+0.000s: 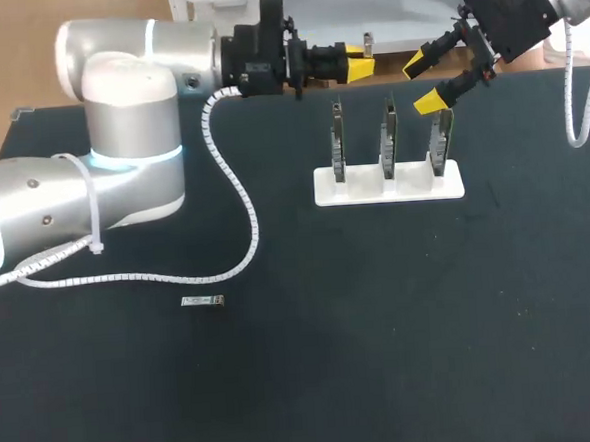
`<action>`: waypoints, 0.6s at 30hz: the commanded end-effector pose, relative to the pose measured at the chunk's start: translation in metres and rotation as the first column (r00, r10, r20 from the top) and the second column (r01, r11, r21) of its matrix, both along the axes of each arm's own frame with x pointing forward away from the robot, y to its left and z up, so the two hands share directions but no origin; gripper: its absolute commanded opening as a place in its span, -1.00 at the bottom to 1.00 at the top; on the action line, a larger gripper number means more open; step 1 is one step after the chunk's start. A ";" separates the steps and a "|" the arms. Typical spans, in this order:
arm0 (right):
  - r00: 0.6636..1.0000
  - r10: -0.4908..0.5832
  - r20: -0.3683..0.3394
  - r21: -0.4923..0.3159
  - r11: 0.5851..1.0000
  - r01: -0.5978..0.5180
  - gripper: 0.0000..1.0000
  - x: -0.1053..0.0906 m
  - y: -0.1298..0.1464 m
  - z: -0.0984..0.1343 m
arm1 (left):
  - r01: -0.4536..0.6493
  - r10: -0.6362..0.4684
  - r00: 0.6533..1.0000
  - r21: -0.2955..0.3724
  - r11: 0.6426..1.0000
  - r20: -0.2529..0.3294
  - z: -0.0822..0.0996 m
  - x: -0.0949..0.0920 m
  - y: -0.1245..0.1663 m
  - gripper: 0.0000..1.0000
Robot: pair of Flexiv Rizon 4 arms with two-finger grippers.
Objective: Pick up the optical module with the left hand, and insert it into the network port with the right hand.
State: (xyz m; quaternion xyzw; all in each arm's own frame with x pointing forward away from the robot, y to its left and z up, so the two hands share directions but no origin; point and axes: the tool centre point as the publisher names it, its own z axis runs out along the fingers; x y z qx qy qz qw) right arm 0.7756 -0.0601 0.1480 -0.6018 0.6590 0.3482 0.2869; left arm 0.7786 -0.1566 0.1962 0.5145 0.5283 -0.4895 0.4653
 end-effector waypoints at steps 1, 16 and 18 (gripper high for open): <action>1.000 -0.002 0.003 0.001 1.000 0.002 1.00 -0.002 0.000 0.000 | 0.004 -0.004 1.000 0.001 1.000 0.000 -0.005 0.002 -0.009 -1.00; 1.000 -0.002 0.003 0.001 1.000 0.002 1.00 -0.002 0.000 0.000 | 0.039 -0.039 0.999 0.021 0.999 -0.033 -0.020 -0.005 -0.024 -1.00; 1.000 -0.002 0.003 0.001 1.000 0.002 1.00 -0.002 0.000 0.000 | 0.047 -0.046 0.998 0.034 0.998 -0.046 -0.024 -0.006 -0.024 -1.00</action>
